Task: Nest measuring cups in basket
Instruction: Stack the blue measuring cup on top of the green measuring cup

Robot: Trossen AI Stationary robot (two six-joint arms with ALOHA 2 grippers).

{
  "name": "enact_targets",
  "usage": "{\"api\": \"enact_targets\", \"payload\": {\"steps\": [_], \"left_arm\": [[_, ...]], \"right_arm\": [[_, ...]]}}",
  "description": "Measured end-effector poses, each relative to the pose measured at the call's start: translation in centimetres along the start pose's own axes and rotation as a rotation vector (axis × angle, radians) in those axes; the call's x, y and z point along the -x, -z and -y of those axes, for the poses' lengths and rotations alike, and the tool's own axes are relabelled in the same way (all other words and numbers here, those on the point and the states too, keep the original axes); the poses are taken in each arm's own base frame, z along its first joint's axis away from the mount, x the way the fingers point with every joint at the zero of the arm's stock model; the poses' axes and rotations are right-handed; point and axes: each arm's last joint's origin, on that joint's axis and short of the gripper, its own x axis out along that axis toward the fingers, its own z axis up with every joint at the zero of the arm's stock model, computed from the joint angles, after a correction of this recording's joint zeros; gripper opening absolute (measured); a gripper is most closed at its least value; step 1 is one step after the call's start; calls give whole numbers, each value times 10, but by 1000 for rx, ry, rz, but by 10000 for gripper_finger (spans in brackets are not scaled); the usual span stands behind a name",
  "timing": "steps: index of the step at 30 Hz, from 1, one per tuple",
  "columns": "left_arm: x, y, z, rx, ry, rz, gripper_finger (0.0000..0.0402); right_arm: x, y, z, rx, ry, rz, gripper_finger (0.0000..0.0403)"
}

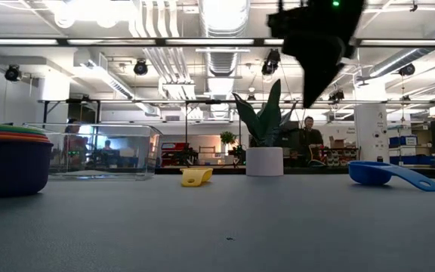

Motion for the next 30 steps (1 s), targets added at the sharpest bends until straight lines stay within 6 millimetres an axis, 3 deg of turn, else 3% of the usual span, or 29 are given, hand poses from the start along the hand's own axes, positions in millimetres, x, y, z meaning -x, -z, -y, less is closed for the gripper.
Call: {"api": "enact_targets", "payload": {"steps": [9,15,19,30], "left_arm": [[0,0,0,-1,-14,3,0],[0,0,0,-1,-14,2,0],[0,0,0,-3,-15,2,0],[0,1,-1,-7,-16,-1,0]], "right_arm": [[-4,44,41,-437,-5,-81,9],[-15,64,51,-581,-54,-125,25],[-22,75,53,-633,-72,-169,66],[-28,81,50,-669,-77,-233,234]]}}
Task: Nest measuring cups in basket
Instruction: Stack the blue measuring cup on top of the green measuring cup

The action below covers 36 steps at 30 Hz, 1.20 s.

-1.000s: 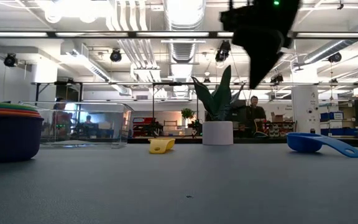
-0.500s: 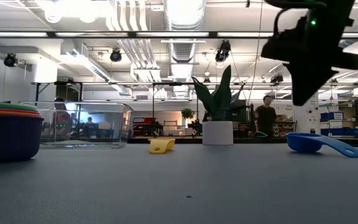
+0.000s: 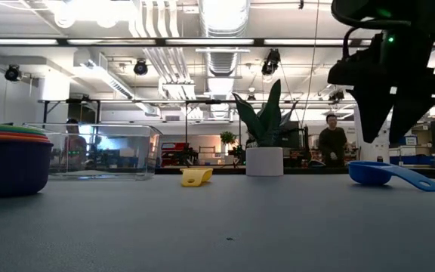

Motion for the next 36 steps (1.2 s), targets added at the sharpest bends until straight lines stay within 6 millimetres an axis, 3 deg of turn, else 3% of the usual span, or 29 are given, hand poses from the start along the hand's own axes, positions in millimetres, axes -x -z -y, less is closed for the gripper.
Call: {"api": "enact_targets", "payload": {"steps": [5,14,29,36], "left_arm": [[0,0,0,0,0,0,0],[0,0,0,0,-2,0,0],[0,0,0,0,-1,0,0],[0,0,0,0,-1,0,0]], "right_arm": [[-12,6,-3,3,20,-16,270],[-29,15,-6,-12,62,-23,295],[-54,22,-15,45,126,-15,291],[-52,22,-15,28,111,-18,235]]}}
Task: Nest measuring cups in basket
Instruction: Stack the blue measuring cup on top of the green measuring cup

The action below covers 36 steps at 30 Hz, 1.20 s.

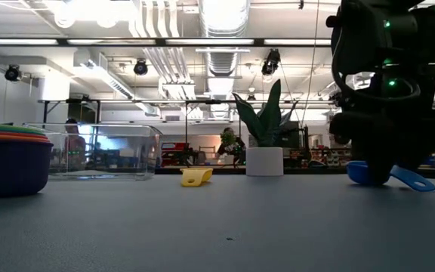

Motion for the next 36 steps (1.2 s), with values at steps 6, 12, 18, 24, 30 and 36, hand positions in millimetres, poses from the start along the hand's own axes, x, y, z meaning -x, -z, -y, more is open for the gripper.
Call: {"api": "enact_targets", "payload": {"steps": [6,12,18,24,30,36], "left_arm": [[0,0,0,0,0,0,0],[0,0,0,0,0,0,0],[0,0,0,0,1,0,0],[0,0,0,18,3,0,0],[1,0,1,74,21,-1,0],[6,1,6,148,84,-3,0]], "right_arm": [[0,0,0,-5,-4,-1,188],[2,-1,-3,-1,-15,0,170],[13,-4,-12,22,-61,13,172],[44,-16,-37,59,-191,94,170],[76,-28,-80,150,-379,227,170],[99,-36,-133,308,-522,321,169]]}}
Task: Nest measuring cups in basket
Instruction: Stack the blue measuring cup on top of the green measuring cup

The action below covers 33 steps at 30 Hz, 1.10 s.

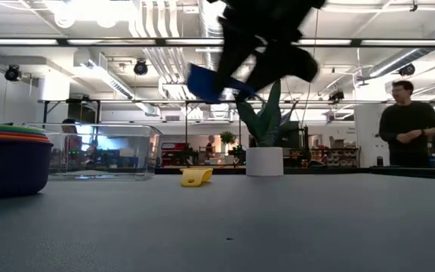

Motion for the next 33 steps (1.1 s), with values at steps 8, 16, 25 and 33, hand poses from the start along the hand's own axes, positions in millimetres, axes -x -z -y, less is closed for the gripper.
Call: {"api": "enact_targets", "payload": {"steps": [8,16,25,33], "left_arm": [[16,4,13,104,124,8,0],[30,8,22,135,181,31,0],[30,9,22,134,178,33,0],[30,9,21,131,176,33,0]], "right_arm": [[-18,-25,-58,169,-120,24,169],[-46,-42,-100,275,-235,14,169],[-81,-55,-115,310,-258,28,169],[-93,-57,-112,369,-248,54,169]]}}
